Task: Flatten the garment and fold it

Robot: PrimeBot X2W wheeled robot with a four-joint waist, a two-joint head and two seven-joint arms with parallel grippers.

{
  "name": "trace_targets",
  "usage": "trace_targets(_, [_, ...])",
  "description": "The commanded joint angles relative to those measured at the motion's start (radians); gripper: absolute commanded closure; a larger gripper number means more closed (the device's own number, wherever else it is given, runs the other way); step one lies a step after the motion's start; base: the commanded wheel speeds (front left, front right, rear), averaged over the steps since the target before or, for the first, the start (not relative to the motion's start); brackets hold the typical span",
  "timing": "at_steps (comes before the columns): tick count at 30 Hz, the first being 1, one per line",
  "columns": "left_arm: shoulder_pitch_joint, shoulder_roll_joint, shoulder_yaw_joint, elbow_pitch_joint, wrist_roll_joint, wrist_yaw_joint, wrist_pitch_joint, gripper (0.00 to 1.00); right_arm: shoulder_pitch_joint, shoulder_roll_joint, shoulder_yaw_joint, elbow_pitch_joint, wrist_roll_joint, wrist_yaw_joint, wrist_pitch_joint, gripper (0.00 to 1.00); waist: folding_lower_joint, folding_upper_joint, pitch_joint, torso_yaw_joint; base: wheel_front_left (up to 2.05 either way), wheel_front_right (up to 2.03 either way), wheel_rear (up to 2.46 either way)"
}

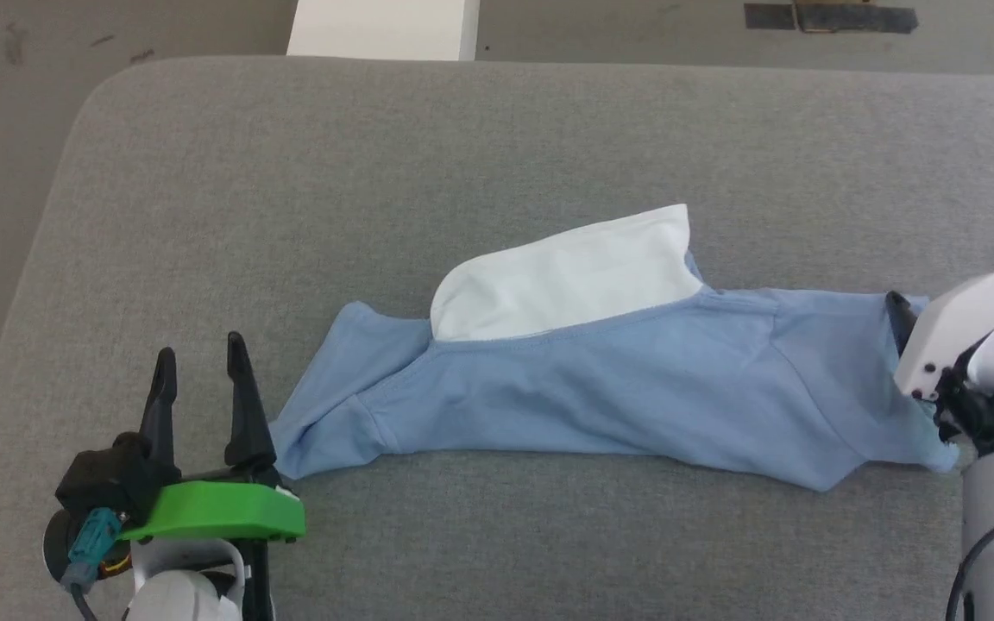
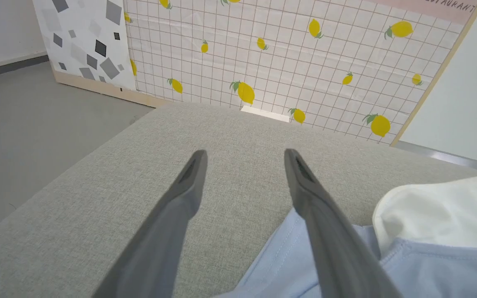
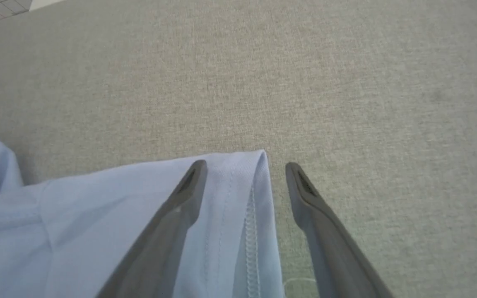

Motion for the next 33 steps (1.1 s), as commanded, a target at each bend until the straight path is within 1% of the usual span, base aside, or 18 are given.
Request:
trace_targets(1, [-0.022,-0.012,0.014,0.007,0.015,-0.019,-0.004,0.00,-0.030,-0.003,-0.008,0.023,-0.019,-0.001,0.014,0.00,0.0000,0.0000,0.022,0.022,0.00,0.00,0.00])
trace_targets(3, [-0.025,-0.026,0.028,0.021,0.031,-0.041,-0.004,0.00,-0.054,-0.006,-0.020,0.061,-0.042,-0.001,0.047,0.00,0.0000,0.0000,0.028,0.028,0.00,0.00,0.00])
trace_targets(4, [-0.025,-0.031,0.031,0.029,0.037,-0.051,-0.004,0.00,-0.060,-0.009,-0.024,0.078,-0.055,-0.001,0.068,0.34,0.0000,0.0000,0.029,0.030,0.00,0.00,0.00])
trace_targets(6, [-0.026,-0.041,0.041,0.042,0.049,-0.067,-0.004,0.00,-0.068,-0.009,-0.025,0.103,-0.073,-0.001,0.114,0.93,0.0000,0.0000,0.029,0.034,0.00,0.00,0.00])
trace_targets(7, [-0.025,-0.045,0.046,0.051,0.053,-0.075,-0.004,0.00,-0.069,-0.008,-0.022,0.107,-0.077,-0.001,0.131,1.00,0.0000,0.0000,0.028,0.036,0.00,0.00,0.00])
trace_targets(9, [-0.023,-0.049,0.051,0.069,0.061,-0.089,-0.004,0.00,-0.064,-0.009,-0.012,0.100,-0.077,-0.001,0.139,1.00,0.0000,0.0000,0.024,0.037,0.00,0.00,0.00])
trace_targets(14, [-0.014,-0.045,0.042,0.135,0.074,-0.124,-0.001,0.00,-0.018,-0.011,-0.007,0.036,-0.041,-0.001,0.046,1.00,0.0000,0.0000,-0.002,0.035,0.00,0.00,0.00])
trace_targets(16, [-0.012,-0.029,0.034,0.166,0.074,-0.135,0.033,0.00,0.011,-0.008,-0.001,0.008,-0.019,-0.001,0.018,1.00,0.0000,0.0000,-0.014,0.030,0.00,0.00,0.00])
trace_targets(20, [-0.005,0.001,0.021,0.175,0.063,-0.142,0.174,0.00,0.074,-0.002,0.017,-0.056,0.020,-0.001,-0.010,1.00,0.0000,0.0000,-0.031,0.017,0.00,0.00,0.00])
trace_targets(25, [-0.004,0.037,0.014,0.173,0.040,-0.141,0.374,0.00,0.130,0.002,0.034,-0.123,0.049,-0.001,-0.007,1.00,0.0000,0.0000,-0.045,-0.004,0.00,0.00,0.00])
trace_targets(29, [0.005,0.057,0.014,0.158,0.026,-0.116,0.534,0.00,0.162,0.008,0.047,-0.167,0.065,-0.001,-0.002,1.00,0.0000,0.0000,-0.052,-0.022,0.00,0.00,0.00])
trace_targets(32, [0.015,0.074,0.004,0.157,0.007,-0.113,0.672,0.00,0.184,0.012,0.059,-0.194,0.076,-0.001,0.005,1.00,0.0000,0.0000,-0.054,-0.036,0.00,0.00,0.00])
trace_targets(33, [0.017,0.079,-0.001,0.156,0.005,-0.114,0.702,0.00,0.188,0.013,0.061,-0.199,0.078,-0.001,0.007,1.00,0.0000,0.0000,-0.055,-0.039,0.00,0.00,0.00])
